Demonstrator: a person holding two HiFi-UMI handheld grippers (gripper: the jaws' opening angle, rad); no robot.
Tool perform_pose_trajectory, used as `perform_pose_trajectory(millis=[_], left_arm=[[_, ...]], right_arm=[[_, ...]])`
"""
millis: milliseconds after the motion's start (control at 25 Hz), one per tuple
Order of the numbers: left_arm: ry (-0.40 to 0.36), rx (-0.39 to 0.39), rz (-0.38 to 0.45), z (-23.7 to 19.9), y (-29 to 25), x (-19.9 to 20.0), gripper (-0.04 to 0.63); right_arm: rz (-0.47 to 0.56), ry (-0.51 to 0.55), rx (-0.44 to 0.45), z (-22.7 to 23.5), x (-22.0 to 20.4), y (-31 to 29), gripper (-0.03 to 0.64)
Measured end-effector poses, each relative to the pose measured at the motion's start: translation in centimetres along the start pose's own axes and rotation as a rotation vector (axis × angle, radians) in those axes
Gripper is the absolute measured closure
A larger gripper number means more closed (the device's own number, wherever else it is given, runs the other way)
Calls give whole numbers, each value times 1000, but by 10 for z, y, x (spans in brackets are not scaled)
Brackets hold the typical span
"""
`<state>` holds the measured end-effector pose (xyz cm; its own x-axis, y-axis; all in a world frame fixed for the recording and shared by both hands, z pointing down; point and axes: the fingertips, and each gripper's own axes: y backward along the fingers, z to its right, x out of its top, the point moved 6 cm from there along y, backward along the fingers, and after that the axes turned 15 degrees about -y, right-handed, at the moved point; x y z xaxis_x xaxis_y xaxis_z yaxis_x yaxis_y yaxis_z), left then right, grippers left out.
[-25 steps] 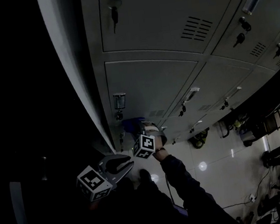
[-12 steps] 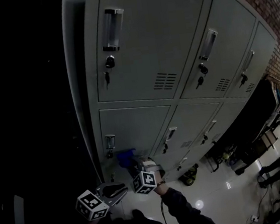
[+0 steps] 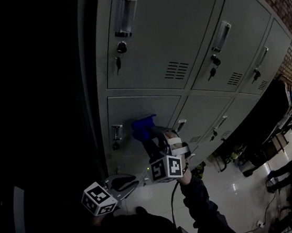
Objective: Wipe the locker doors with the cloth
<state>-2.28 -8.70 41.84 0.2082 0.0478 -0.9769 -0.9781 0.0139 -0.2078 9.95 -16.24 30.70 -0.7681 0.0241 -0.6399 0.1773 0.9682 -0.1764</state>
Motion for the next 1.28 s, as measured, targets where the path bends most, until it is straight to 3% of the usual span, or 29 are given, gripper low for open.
perform_pose_trajectory(millis=[400,560,960,1280], left_arm=[[20,30,24,-3,6,-7,551],[13,28,27,-7,5,-6,551],[38,-13,-26,-14,-7,-17,551],[10,-33,-42,-18,-14,-10,551]], right_arm=[[44,34,-135,60,30,-10,492],[22,12,-141,69,22,-20,492],[-31,-16,-75,18,-25,-34,492],[-85,-24,-2,-31,-63,-47,491]])
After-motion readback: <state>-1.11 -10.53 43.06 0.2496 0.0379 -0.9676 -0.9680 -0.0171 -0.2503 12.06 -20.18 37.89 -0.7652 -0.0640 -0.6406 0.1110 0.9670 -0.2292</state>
